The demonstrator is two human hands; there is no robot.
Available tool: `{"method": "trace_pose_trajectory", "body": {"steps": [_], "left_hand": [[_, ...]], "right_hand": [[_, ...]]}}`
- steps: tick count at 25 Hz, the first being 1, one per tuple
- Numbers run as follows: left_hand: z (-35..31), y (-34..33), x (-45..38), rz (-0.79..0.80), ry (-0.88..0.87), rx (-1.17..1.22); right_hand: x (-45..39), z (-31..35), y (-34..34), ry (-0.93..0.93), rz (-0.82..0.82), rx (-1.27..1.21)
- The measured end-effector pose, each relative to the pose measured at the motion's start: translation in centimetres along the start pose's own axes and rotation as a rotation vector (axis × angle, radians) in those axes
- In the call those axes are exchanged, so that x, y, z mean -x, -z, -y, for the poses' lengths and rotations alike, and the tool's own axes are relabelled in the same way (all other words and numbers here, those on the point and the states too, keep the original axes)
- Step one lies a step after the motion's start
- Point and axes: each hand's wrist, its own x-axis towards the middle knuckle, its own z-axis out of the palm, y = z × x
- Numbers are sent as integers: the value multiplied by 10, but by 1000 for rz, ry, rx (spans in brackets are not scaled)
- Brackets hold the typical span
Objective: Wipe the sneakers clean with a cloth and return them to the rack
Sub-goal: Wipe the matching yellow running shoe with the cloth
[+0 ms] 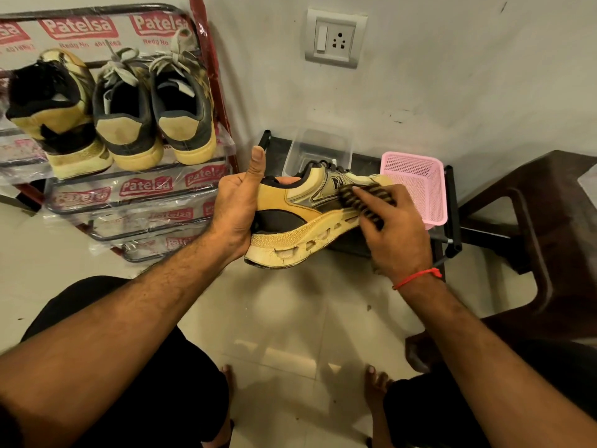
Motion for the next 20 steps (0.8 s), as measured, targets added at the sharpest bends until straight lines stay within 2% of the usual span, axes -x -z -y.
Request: {"method": "trace_pose_trajectory", "body": {"steps": [1,2,5,7,8,11,12,13,16,17,18,20], "left_hand": [[1,0,-1,-1,-4,9],[2,-1,-1,6,-6,13],[8,0,-2,33,-21,-14],[8,-1,0,67,-28,-27],[8,-2,2,72,-11,-21],[8,-4,3,56,9,-26],[7,-6,4,62,13,-35],[8,-7,4,65,15,-43],[10,-8,5,109,34,-77],[9,-9,6,122,40,-83],[9,-9,7,123,47,-78],[7,-6,5,103,46,-67]], "right_hand": [[2,2,0,-64,-5,-5],[8,15,-1,-49,0,-19],[41,71,-12,337,49,-6],[42,71,-14,472,80,100],[32,60,-11,437,67,133],[3,21,1,108,-17,123],[5,22,1,62,-13,98],[12,32,-2,89,-15,89],[33,70,-8,388,9,95],[30,68,-7,422,32,113],[24,62,-5,399,38,124],[7,34,0,216,5,138]]}}
